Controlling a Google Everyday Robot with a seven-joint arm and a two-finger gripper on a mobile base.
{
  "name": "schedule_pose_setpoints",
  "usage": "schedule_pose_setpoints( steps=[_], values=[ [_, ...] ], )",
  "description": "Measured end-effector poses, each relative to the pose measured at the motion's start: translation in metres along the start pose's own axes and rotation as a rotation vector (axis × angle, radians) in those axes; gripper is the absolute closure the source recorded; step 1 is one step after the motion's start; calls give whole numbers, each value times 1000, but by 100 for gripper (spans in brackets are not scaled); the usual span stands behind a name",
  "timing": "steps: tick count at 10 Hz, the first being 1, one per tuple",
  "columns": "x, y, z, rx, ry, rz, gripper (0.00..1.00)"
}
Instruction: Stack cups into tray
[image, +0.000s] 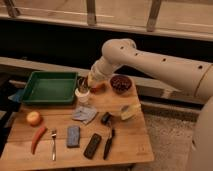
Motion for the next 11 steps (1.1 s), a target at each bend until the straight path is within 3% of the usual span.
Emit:
schedule_pose_setpoints(
  steps=[6,11],
  values=[
    [-35,42,61,45,99,-104,89],
    [-65,4,64,90,112,-55,89]
  ],
)
